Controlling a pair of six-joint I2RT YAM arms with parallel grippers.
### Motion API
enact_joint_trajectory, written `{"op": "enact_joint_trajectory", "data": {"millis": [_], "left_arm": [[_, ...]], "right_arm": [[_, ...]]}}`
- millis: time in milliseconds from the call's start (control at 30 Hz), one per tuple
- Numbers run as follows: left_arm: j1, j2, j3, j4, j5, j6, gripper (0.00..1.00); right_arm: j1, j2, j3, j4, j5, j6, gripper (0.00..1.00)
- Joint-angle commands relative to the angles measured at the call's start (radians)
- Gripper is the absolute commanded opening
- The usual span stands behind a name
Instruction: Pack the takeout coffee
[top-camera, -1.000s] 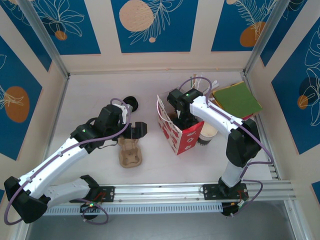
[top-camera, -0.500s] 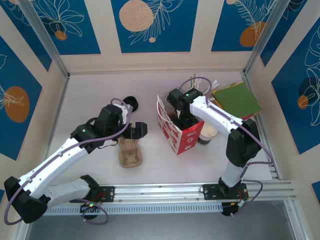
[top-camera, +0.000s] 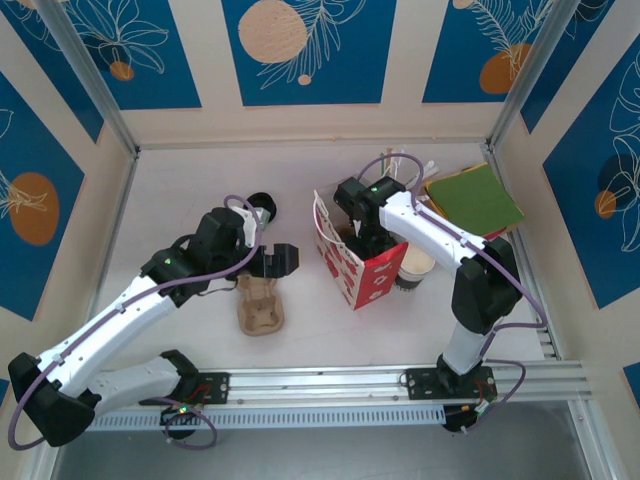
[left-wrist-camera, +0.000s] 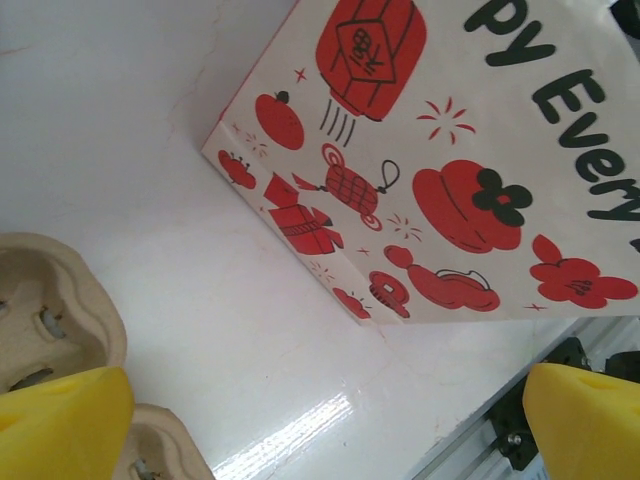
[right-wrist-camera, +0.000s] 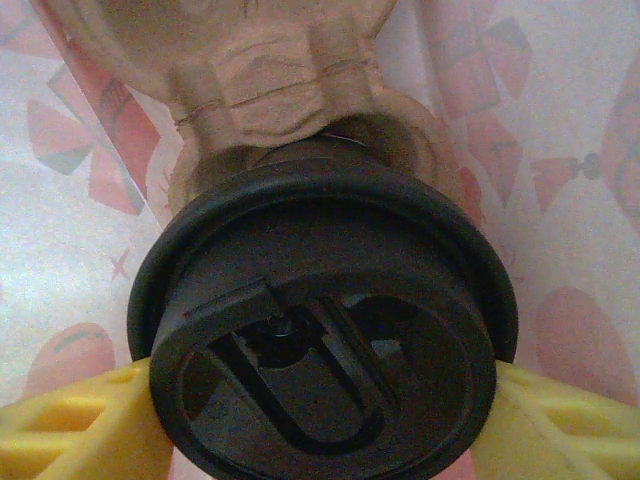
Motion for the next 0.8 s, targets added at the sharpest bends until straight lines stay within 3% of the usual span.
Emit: {"op": "enact_joint_trajectory", "data": {"millis": [0, 767], "left_arm": [[0.008, -0.016, -0.004, 0.039, 0.044, 0.002, 1.00], [0.008, -0.013, -0.005, 0.033, 0.031, 0.008, 1.00]], "right_arm": [[-0.009, 0.063, -0.032, 0.010, -0.021, 0.000, 0.68], [-0.009, 0.062, -0.021, 0.002, -0.017, 0.002, 0.69]]}}
